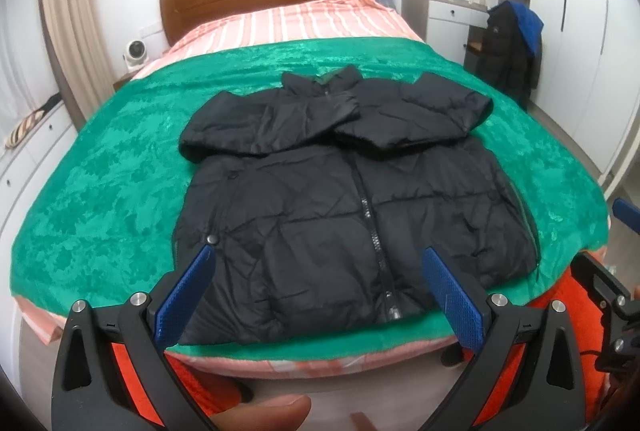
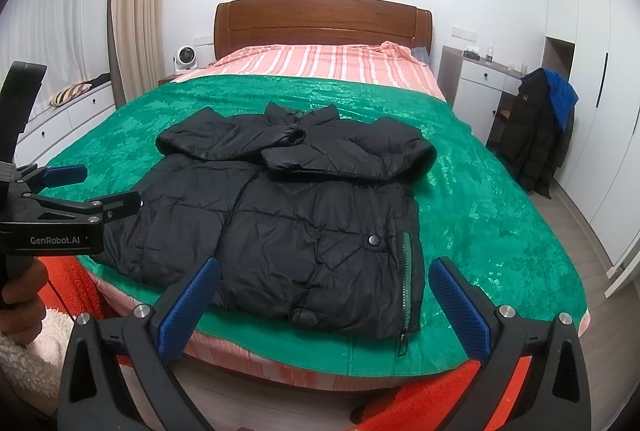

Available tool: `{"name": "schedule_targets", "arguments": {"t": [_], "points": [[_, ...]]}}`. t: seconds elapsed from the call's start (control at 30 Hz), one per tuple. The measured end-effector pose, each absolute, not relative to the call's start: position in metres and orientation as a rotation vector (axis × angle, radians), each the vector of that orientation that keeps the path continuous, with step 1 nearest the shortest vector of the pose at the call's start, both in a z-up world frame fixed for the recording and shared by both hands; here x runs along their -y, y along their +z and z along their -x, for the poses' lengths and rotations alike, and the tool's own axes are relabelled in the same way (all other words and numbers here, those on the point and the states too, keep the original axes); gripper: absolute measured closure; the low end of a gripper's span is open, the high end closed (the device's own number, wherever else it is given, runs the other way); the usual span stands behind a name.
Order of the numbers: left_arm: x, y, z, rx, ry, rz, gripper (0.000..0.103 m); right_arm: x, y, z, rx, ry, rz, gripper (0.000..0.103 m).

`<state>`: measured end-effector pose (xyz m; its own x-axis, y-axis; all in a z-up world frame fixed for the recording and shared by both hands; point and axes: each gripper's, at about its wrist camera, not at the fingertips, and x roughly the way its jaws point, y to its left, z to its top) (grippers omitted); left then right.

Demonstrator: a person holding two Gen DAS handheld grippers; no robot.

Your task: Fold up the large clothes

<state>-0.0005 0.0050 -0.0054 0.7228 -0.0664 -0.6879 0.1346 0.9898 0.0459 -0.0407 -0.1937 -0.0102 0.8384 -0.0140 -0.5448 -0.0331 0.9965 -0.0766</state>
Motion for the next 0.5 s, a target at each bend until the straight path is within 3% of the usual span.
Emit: {"name": "schedule_targets", "arguments": {"t": [0.5], "points": [[-0.0060, -0.0053, 0.0010, -0.756, -0.110, -0.095, 0.000, 0.1936, -0.0100, 0.0412, -0.577, 0.011, 0.082, 0.000]]}}
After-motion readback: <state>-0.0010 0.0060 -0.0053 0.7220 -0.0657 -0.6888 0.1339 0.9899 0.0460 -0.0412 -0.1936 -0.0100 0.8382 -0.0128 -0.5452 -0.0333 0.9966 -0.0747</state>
